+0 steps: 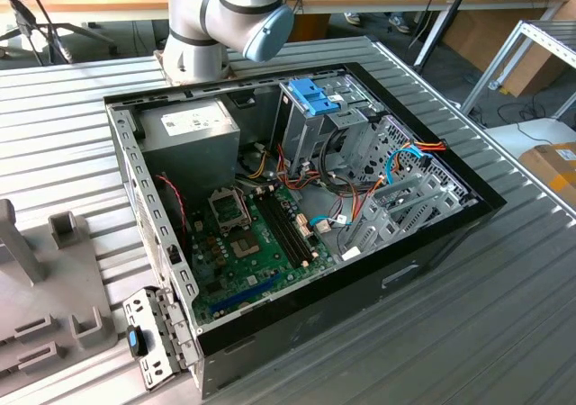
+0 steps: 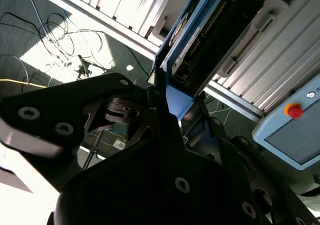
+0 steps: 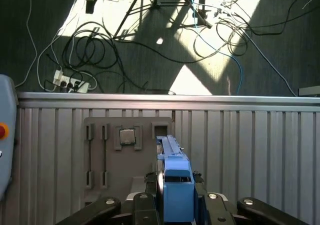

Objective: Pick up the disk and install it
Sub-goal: 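Pick up the disk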

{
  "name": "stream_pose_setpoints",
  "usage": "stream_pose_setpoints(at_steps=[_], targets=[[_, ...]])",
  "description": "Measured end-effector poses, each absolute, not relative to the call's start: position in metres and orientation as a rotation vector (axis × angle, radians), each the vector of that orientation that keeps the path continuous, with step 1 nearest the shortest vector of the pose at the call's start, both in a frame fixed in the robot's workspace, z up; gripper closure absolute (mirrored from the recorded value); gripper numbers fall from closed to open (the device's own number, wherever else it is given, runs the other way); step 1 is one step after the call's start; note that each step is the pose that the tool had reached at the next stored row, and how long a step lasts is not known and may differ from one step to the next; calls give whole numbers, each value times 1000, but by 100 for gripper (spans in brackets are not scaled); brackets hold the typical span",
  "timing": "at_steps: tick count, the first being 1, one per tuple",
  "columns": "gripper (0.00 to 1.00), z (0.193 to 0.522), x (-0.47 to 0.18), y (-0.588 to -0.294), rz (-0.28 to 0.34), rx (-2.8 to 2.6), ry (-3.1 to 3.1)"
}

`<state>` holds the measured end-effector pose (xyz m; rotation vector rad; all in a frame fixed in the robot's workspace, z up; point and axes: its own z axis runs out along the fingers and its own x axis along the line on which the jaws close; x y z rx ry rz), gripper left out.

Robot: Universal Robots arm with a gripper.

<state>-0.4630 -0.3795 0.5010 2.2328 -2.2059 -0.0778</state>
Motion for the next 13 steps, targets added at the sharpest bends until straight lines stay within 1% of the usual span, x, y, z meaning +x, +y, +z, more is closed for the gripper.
stream_pose_setpoints(at_steps=[5, 13], targets=[[63, 521, -463, -379, -78, 2233, -2206], [63, 521, -462, -379, -78, 2233, -2206]])
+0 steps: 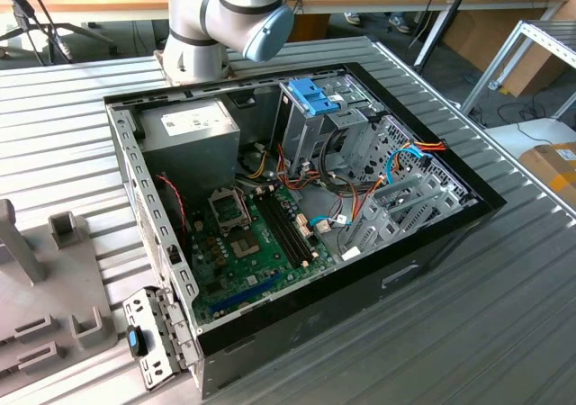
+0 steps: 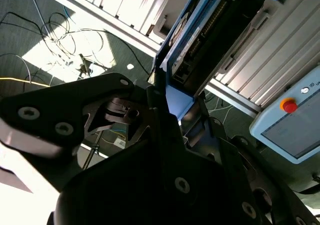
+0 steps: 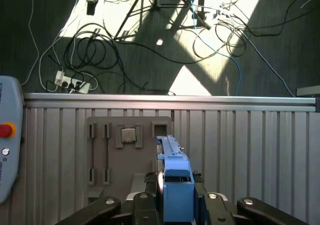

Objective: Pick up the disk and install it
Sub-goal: 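Pick up the disk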

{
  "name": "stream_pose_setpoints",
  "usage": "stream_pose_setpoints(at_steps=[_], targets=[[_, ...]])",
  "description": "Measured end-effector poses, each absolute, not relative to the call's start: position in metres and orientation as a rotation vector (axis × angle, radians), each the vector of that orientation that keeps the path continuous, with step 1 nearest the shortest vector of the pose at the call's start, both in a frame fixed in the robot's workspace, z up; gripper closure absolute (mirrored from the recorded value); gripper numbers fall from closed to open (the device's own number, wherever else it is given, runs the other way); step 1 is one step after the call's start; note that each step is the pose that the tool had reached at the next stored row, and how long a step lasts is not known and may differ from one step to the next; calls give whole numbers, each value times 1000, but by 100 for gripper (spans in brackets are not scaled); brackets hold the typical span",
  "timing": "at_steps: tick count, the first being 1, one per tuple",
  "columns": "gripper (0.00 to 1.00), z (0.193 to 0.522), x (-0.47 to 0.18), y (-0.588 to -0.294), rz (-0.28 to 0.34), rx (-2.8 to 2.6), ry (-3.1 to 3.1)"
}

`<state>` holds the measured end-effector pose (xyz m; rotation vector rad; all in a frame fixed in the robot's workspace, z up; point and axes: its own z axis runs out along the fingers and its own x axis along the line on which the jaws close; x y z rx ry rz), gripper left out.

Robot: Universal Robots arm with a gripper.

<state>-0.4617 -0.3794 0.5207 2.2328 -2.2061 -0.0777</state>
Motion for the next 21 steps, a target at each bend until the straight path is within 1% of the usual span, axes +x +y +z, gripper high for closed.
stream_pose_setpoints(at_steps=[21], targets=[[63, 521, -389, -379, -78, 2233, -2206]])
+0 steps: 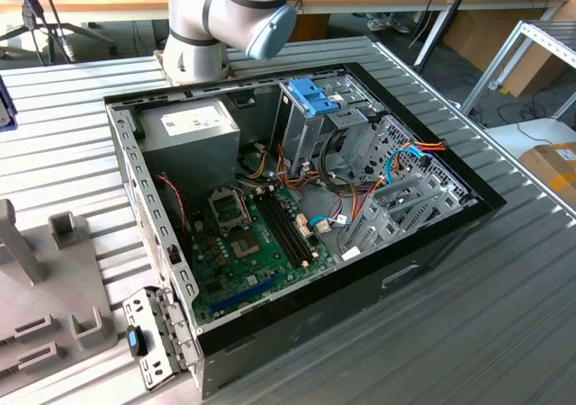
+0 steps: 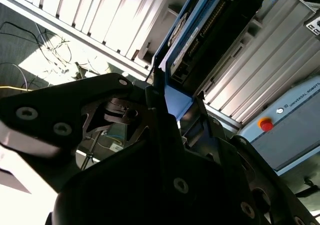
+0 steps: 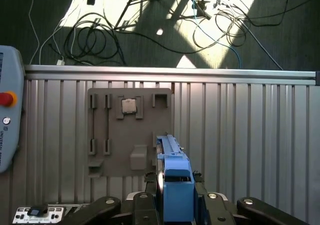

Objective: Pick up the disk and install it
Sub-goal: 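Pick up the disk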

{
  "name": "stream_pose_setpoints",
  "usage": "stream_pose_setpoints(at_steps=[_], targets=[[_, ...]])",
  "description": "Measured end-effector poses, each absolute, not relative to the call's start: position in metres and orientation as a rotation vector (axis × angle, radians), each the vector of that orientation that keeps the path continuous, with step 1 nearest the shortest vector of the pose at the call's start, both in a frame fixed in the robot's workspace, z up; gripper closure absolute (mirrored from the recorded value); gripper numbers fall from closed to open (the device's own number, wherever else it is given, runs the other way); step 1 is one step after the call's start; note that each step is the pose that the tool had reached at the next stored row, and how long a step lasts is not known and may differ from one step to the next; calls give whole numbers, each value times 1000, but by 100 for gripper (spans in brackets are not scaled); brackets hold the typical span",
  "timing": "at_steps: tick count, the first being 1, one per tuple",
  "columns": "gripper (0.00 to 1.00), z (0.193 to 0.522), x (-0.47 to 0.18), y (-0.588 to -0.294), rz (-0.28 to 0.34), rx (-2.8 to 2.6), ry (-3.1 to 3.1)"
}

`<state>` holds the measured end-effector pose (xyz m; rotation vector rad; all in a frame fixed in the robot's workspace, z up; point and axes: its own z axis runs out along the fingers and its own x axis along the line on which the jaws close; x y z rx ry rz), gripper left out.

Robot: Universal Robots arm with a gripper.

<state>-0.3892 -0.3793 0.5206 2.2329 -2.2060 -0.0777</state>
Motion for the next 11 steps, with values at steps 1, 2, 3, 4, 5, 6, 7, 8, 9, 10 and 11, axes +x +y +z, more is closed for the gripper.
stream_pose_setpoints(at_steps=[1, 2, 3, 4, 5, 6, 7, 8, 9, 10, 11], targets=[[63, 521, -386, -379, -78, 2233, -2206], [63, 521, -384, -379, -78, 2233, -2206], [63, 521, -382, -379, -78, 2233, -2206], [63, 521, -380, -379, -78, 2233, -2206], [63, 521, -379, -379, -78, 2233, -2205], [63, 521, -377, -379, -78, 2233, -2205], [63, 521, -376, -379, -78, 2234, -2205], [63, 521, -374, -379, -78, 2234, -2204], [63, 521, -373, -379, -78, 2235, -2204], [63, 521, -371, -379, -78, 2236, -2203], [63, 521, -367, -379, -78, 2237, -2201]])
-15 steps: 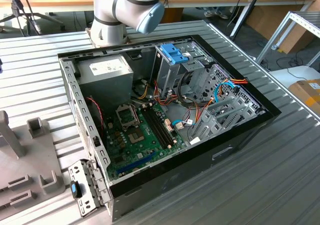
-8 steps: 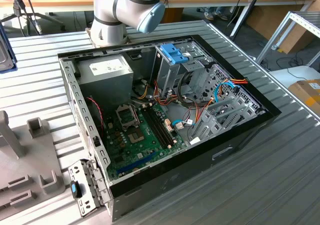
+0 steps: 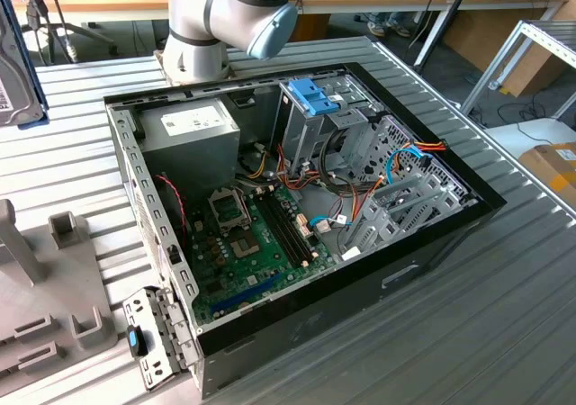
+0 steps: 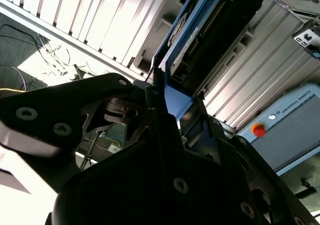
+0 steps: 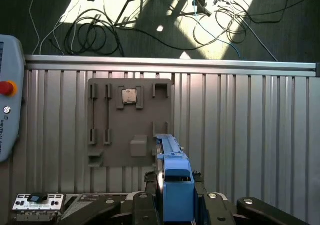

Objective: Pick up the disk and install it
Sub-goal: 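Pick up the disk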

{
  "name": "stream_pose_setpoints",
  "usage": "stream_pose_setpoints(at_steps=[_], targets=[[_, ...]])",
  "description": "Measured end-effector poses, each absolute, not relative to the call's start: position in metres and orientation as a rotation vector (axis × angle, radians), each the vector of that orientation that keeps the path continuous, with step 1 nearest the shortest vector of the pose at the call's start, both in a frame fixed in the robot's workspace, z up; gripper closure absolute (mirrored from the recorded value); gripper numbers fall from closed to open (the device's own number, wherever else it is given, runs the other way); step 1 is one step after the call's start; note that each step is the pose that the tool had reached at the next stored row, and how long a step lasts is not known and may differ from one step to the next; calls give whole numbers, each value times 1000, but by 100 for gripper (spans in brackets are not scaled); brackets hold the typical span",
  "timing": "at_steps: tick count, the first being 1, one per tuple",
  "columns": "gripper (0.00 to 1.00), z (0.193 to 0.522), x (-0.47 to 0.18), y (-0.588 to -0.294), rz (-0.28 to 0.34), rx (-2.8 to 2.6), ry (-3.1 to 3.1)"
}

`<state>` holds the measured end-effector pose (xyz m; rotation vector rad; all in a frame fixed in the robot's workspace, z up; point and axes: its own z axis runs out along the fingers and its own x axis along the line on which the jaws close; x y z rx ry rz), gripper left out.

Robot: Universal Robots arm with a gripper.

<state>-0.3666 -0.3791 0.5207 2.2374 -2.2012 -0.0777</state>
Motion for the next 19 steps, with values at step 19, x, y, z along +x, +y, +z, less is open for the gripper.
stream_pose_setpoints(at_steps=[19], targets=[[63, 521, -287, -379, -78, 2248, -2190]])
